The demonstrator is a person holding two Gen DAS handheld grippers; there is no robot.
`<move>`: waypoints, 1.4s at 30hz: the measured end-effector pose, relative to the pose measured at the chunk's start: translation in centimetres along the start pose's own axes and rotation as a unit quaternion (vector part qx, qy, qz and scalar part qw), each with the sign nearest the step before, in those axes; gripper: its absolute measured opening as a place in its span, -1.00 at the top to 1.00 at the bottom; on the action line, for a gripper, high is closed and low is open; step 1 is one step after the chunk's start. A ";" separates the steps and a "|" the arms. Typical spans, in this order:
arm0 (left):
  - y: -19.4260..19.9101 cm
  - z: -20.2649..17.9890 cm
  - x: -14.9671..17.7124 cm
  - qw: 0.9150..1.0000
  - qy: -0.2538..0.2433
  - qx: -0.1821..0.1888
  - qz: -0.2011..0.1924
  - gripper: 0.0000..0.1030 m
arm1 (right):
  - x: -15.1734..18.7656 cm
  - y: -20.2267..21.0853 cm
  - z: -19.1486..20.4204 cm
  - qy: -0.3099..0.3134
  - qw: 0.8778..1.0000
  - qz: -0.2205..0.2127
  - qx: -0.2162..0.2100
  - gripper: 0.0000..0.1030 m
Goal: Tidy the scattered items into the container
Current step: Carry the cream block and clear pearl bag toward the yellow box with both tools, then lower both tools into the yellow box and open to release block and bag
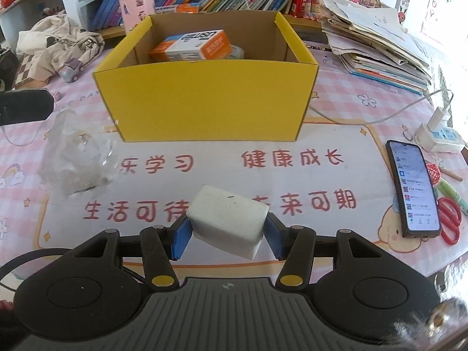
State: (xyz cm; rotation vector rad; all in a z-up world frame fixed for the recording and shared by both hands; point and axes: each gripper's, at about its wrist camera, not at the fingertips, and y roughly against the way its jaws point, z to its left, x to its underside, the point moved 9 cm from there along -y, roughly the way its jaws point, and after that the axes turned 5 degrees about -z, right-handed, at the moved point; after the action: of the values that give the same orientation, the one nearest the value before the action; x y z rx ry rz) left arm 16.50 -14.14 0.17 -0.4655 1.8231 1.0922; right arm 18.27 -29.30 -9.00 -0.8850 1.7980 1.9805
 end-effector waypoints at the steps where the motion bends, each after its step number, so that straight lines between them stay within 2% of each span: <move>1: -0.2 -0.3 -0.3 1.000 -0.001 0.002 -0.002 1.00 | -0.1 -0.1 -0.3 0.001 1.000 0.000 -0.001 0.00; 7: -1.1 -2.0 -3.4 0.999 -0.016 0.009 -0.034 1.00 | -2.1 0.1 -2.1 0.014 1.000 -0.023 -0.010 0.01; 15: -1.5 -3.6 -8.8 0.994 -0.043 -0.003 -0.098 1.00 | -7.1 1.4 -4.0 0.027 0.995 -0.080 -0.046 0.01; 20: -1.0 -3.0 -13.1 0.986 -0.065 -0.042 -0.148 1.00 | -11.1 2.5 -4.4 0.045 0.988 -0.130 -0.073 0.01; 24: -1.4 -1.6 -15.1 0.981 -0.066 -0.075 -0.164 1.00 | -14.2 2.7 -4.6 0.061 0.980 -0.164 -0.093 0.01; 27: -3.1 0.1 -15.1 0.983 -0.049 -0.094 -0.149 1.00 | -16.2 1.6 -4.8 0.068 0.978 -0.171 -0.102 0.01; 32: -7.6 3.7 -12.0 0.988 -0.008 -0.128 -0.081 1.00 | -18.4 -2.1 -4.7 0.096 0.977 -0.157 -0.109 0.01; 37: -10.6 6.1 -8.6 0.988 0.008 -0.154 -0.017 1.00 | -19.5 -6.1 -3.5 0.160 0.973 -0.130 -0.106 0.01; 42: -12.1 7.3 -7.1 0.986 0.011 -0.165 0.012 1.00 | -19.4 -9.8 -2.4 0.239 0.962 -0.098 -0.093 0.01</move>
State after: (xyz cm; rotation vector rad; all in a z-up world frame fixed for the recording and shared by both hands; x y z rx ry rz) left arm 32.19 -15.43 -0.87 -0.6535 1.6749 1.4180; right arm 39.50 -26.89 -4.34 -1.6528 1.6790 1.9422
